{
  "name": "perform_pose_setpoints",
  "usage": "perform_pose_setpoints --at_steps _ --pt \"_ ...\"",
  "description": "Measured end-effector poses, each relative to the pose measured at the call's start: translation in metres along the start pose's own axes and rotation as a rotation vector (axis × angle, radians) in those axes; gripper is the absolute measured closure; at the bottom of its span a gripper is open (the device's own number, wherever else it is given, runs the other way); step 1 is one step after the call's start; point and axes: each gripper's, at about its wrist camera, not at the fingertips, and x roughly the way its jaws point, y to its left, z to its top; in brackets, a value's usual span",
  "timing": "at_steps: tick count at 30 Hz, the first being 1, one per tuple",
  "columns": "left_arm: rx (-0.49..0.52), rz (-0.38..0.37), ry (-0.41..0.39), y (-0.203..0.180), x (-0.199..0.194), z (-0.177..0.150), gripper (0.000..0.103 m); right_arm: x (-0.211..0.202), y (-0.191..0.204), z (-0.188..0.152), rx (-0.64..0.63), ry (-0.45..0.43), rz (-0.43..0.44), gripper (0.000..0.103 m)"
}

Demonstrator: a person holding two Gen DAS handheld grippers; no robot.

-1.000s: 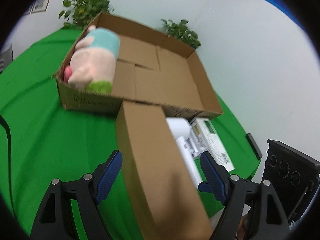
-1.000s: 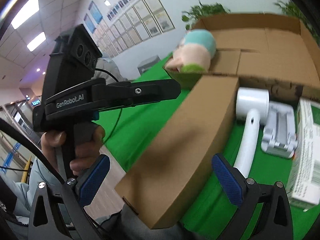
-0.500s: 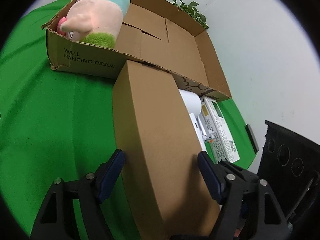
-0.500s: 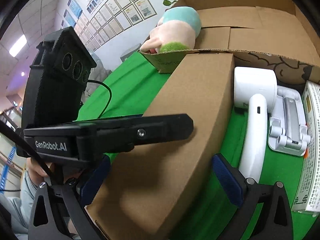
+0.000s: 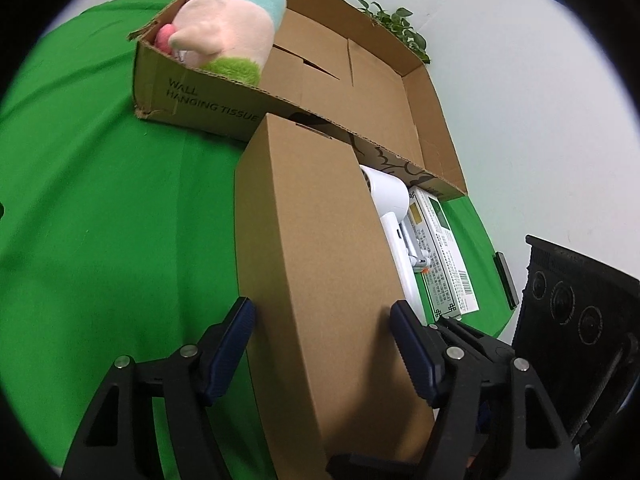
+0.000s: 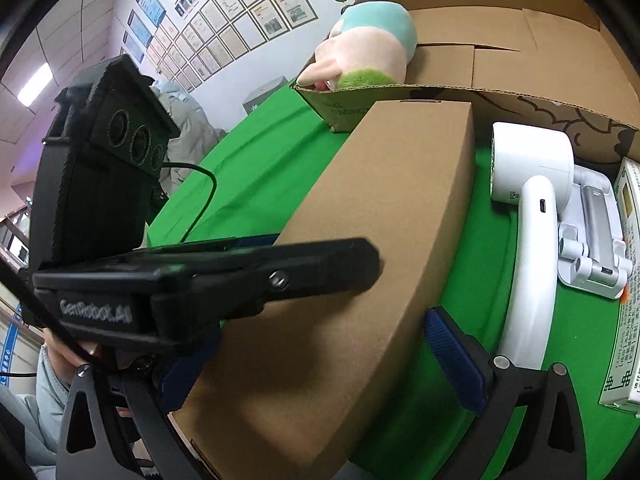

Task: Organize objects
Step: 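Grasp the long brown cardboard box with the left gripper, then lift the brown box and lower it into the open box beside the pig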

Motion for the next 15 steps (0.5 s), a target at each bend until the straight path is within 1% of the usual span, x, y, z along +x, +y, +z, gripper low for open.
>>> perform_pose_setpoints --at_steps 9,11,13,15 --pt "-0.002 0.014 -0.003 -0.002 -0.005 -0.004 0.034 0.007 0.000 0.008 -0.007 -0.004 0.007 0.000" --pt "0.001 0.014 -0.008 -0.003 -0.008 -0.005 0.037 0.006 0.003 0.003 -0.004 -0.016 0.007 0.000" --pt "0.011 0.023 -0.031 -0.007 -0.014 -0.005 0.040 0.004 0.006 0.001 -0.002 -0.032 0.007 0.001" --pt "0.023 0.040 -0.058 -0.013 -0.022 -0.004 0.041 0.001 0.008 0.003 -0.004 -0.053 0.013 0.002"
